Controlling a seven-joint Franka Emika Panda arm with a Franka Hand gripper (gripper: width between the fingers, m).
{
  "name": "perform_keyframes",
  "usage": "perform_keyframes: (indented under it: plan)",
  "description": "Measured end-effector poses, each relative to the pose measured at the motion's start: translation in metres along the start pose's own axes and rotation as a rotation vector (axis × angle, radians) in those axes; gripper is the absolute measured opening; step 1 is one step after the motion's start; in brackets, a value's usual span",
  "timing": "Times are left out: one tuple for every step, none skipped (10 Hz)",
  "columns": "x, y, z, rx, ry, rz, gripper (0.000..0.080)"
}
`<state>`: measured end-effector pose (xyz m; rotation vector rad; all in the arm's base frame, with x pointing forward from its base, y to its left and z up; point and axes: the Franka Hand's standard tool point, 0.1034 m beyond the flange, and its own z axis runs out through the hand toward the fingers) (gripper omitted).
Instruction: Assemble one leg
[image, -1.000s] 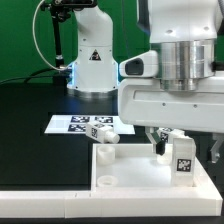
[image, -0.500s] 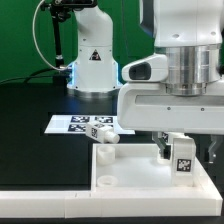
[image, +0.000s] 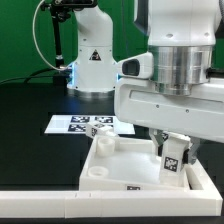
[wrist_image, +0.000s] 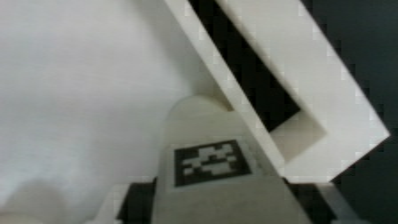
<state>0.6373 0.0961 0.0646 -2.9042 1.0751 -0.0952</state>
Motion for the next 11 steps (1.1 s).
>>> perform_keyframes:
  plan:
    - [0.001, 0.001, 0.000, -0.001, 0.001, -0.008, 0.0301]
    - [0.001, 0.001, 0.000, -0.001, 0.001, -0.009, 0.0301]
    - [0.001, 0.001, 0.000, -0.002, 0.001, -0.010, 0.0301]
    - [0.001, 0.001, 0.000, -0.001, 0.001, -0.011, 0.0301]
    - [0.001, 0.000, -0.002, 0.002, 0.003, -0.012, 0.0384]
    - [0.003, -0.005, -0.014, 0.018, 0.011, -0.021, 0.0384]
    - [0.006, -0.011, -0.028, 0.035, 0.016, -0.030, 0.0566]
    - [0.007, -0.014, -0.038, 0.040, 0.012, -0.045, 0.0632]
    - [0.009, -0.016, -0.046, 0.036, -0.001, -0.050, 0.0632]
    - [0.014, -0.022, -0.054, 0.042, 0.003, -0.051, 0.0646]
    - [0.014, -0.021, -0.051, 0.045, 0.010, -0.051, 0.0646]
